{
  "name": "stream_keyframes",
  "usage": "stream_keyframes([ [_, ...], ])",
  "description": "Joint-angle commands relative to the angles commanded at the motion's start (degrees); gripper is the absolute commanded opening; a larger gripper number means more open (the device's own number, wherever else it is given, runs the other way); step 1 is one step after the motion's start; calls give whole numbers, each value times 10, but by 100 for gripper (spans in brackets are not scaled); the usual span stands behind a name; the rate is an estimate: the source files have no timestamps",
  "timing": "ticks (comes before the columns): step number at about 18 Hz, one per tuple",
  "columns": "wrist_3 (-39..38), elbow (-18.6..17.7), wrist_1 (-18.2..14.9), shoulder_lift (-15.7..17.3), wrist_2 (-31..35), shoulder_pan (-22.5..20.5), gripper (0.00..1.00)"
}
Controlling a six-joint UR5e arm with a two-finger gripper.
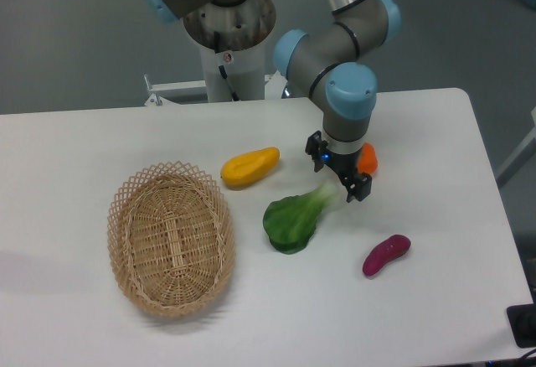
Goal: Pick up the green vegetable from the table
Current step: 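Move the open gripper over the green bok choy and lower it, then close the gripper on the bok choy stem, then lift the bok choy up off the table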
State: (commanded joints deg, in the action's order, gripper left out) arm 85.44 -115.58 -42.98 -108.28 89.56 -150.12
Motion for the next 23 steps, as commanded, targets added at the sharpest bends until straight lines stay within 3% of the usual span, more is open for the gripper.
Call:
stream_keyframes([
  [5, -12, 8, 1, -13, -1, 9, 99],
  [8, -10, 10, 1, -12, -1, 9, 53],
  [11, -9, 16, 0, -12, 0, 8, 33],
  [17, -9, 38, 0, -10, 0, 7, 30],
  [19, -12, 61, -3, -6, -5, 7, 30],
  [23, -34, 89, -4, 3, -54, 4, 30],
])
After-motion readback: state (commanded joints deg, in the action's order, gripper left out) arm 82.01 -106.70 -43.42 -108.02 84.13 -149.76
